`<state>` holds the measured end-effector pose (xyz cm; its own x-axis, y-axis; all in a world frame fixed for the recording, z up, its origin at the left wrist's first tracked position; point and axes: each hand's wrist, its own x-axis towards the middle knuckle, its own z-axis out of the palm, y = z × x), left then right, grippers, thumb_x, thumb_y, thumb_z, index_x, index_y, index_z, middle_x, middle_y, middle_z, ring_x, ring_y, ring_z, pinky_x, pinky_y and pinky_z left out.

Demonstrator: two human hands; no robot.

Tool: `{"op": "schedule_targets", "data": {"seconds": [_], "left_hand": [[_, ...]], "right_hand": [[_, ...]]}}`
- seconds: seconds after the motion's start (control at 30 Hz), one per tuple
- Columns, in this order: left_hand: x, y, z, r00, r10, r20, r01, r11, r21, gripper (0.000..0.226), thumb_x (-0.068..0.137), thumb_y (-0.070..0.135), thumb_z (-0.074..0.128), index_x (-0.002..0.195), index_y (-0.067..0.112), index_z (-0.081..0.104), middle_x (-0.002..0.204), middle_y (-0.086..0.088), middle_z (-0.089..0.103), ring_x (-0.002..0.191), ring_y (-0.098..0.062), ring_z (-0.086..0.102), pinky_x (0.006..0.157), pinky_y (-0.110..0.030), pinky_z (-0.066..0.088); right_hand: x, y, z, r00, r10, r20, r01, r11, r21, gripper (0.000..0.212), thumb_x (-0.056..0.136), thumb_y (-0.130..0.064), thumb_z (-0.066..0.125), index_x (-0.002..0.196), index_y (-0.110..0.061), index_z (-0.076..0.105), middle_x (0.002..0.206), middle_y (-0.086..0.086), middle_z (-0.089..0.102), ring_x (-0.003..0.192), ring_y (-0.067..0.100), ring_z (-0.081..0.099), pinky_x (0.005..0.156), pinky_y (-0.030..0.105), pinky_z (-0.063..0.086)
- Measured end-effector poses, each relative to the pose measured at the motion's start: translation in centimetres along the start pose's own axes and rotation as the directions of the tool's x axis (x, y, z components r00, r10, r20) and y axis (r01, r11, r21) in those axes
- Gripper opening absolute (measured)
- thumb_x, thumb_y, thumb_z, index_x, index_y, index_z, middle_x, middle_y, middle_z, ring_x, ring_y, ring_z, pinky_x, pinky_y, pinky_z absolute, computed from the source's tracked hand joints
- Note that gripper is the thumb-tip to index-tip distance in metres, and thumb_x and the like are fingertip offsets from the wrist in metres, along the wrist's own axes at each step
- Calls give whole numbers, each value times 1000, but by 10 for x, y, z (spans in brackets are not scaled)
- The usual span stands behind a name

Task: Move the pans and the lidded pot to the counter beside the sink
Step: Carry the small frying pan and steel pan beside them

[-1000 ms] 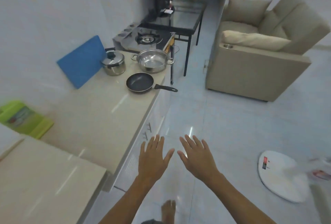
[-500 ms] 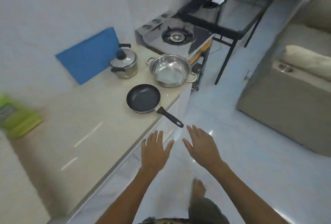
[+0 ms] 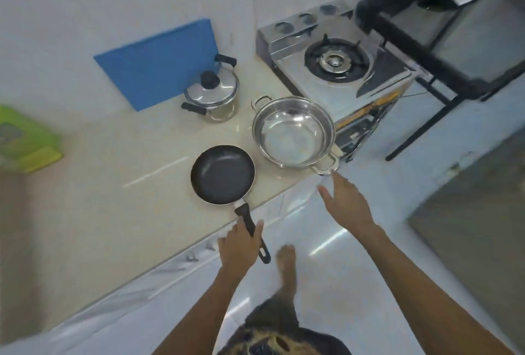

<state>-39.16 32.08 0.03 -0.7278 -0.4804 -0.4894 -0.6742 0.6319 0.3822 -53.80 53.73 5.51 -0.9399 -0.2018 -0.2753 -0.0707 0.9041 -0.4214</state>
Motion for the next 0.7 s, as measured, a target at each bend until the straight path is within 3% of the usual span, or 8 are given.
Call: {"op": "schedule_targets", "data": {"seconds": [0.17,0.23,0.3,0.4,0.47,0.57,0.63,0.7], "left_hand": [[31,12,16,957,-264,117,288,901,-325,66,101,56,45,145,8,40,123,-17,69,112,-40,66,100,-48,51],[38,16,20,936,-307,170,350,788,-506,51,102,45,52,132,4,49,106,-19,75,99,-39,71,95,-49,55],[39,21,21,906,-355,230,411,613,-675,38,103,36,55,120,1,53,83,-18,76,79,-36,75,84,-47,60],[42,30,24,881,-405,245,438,499,-748,34,104,35,52,112,2,56,69,-15,70,58,-25,71,66,-34,60],[44,37,26,857,-452,248,454,431,-780,35,104,38,52,105,4,56,69,-15,65,55,-22,65,59,-31,60],[45,46,32,812,-527,252,479,353,-804,41,101,46,54,91,7,58,66,-10,58,54,-20,57,57,-32,58],[45,56,34,780,-591,207,485,360,-797,47,98,52,54,84,8,60,60,-5,55,51,-17,55,52,-28,53],[45,66,36,754,-642,141,487,401,-776,51,96,56,55,75,9,59,57,-4,55,49,-15,56,47,-24,50]], "right_hand": [[84,15,-13,992,109,66,-116,986,118,51,103,-37,53,138,0,50,136,26,59,122,43,56,97,49,46],[110,20,-13,985,132,110,-147,979,141,47,103,-37,53,126,4,54,126,30,63,114,44,59,92,48,47],[131,23,-11,973,138,185,-165,977,136,46,104,-37,50,125,4,55,125,30,63,115,45,59,91,47,46],[158,24,-7,954,122,273,-166,976,141,44,105,-36,47,122,3,57,124,30,63,114,46,59,90,46,45],[176,25,-4,941,153,301,-223,951,212,43,104,-36,52,119,5,58,120,30,65,109,45,63,85,45,47],[193,28,-1,876,205,437,-411,793,450,26,103,-27,58,114,-4,59,110,20,72,81,32,74,68,45,57],[203,31,-1,821,204,534,-515,668,536,18,102,-17,60,116,-6,59,103,14,73,68,23,76,62,38,55],[208,37,-4,784,180,594,-565,604,563,18,100,-12,62,118,-7,60,99,12,74,68,23,77,64,37,54]]}}
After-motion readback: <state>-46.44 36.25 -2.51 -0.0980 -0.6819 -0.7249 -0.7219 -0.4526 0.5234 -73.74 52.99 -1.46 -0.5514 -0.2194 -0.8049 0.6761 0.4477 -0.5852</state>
